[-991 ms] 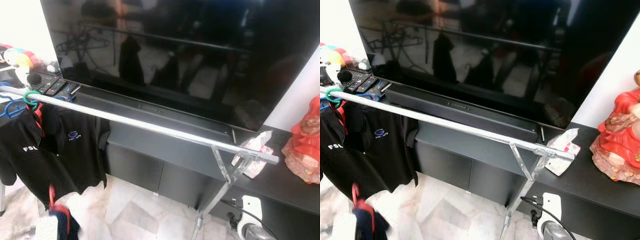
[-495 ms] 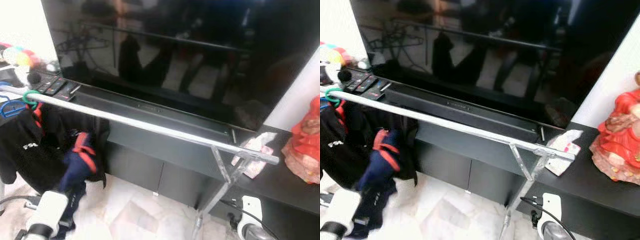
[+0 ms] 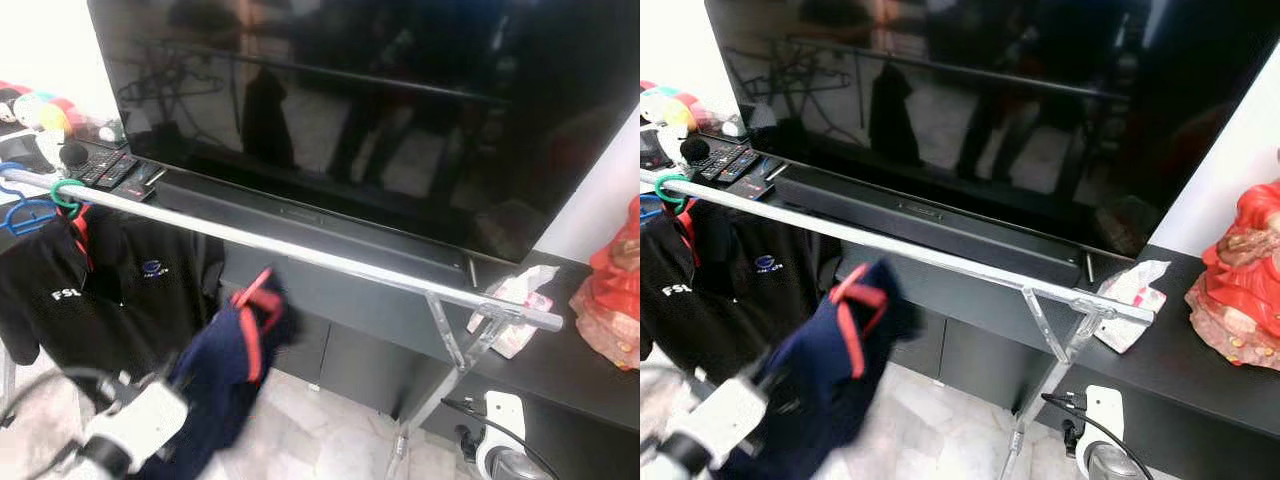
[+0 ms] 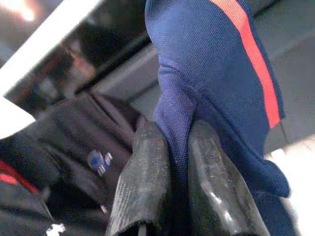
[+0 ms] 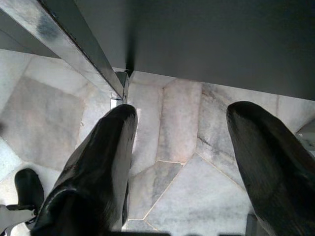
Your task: Hang hanger
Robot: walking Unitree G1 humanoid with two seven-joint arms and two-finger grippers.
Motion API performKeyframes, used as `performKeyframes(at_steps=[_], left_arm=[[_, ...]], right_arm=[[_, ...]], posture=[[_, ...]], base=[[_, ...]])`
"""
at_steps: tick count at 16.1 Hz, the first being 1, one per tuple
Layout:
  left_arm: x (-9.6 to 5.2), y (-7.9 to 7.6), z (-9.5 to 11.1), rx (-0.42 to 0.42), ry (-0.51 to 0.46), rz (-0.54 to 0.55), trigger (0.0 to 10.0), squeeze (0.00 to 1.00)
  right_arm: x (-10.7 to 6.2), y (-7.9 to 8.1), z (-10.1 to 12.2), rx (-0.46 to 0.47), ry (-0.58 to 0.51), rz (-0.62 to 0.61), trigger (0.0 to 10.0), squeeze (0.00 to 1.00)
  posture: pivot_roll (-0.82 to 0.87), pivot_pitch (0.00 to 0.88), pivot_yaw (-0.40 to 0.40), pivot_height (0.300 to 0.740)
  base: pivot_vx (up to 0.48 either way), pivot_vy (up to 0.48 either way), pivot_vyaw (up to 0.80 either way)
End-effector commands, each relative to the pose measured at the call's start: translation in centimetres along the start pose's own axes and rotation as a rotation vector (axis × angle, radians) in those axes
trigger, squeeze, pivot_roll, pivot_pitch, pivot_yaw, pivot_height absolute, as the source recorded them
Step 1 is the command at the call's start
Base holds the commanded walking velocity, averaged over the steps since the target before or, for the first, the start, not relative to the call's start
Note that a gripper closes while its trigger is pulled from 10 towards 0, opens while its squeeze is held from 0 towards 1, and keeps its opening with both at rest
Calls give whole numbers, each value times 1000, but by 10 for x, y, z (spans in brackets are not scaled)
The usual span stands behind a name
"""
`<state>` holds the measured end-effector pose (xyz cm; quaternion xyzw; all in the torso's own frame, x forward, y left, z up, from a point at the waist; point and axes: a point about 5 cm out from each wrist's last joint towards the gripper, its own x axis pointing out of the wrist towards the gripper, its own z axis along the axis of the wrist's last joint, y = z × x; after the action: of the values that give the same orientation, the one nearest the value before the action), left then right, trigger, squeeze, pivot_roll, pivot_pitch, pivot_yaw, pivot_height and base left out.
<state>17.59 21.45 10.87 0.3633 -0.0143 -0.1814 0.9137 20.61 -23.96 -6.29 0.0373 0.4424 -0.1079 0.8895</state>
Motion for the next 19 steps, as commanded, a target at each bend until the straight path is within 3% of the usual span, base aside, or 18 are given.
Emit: performKeyframes(at_steps=[1, 5, 7, 11, 14, 19], left_arm=[[11, 13, 19, 39, -76, 50, 10000, 0], [26, 25, 24, 16, -73, 144, 10000, 0], [33, 23, 11, -46, 23, 175, 10000, 0], [41, 26, 1, -165, 84, 250, 10000, 0], [48, 29, -5, -210, 111, 268, 10000, 0], [71, 33, -4, -254, 90, 271, 10000, 0]], right_arm=[[0, -5, 1, -11, -6, -10, 10000, 0], [0, -4, 1, -8, -6, -9, 10000, 0], [0, -4, 1, -5, -4, -8, 10000, 0], [0, -4, 1, -3, -4, -5, 10000, 0], [0, -4, 2, -6, -5, -4, 10000, 0], [0, -4, 3, -5, -8, -4, 10000, 0]], posture=[[108, 0, -113, 716], [101, 0, -112, 716], [94, 0, -112, 716], [90, 0, -113, 716], [85, 0, -120, 716], [72, 0, -124, 716]], base=[[0, 0, 0], [0, 0, 0], [0, 0, 0], [0, 0, 0], [0, 0, 0], [0, 0, 0]])
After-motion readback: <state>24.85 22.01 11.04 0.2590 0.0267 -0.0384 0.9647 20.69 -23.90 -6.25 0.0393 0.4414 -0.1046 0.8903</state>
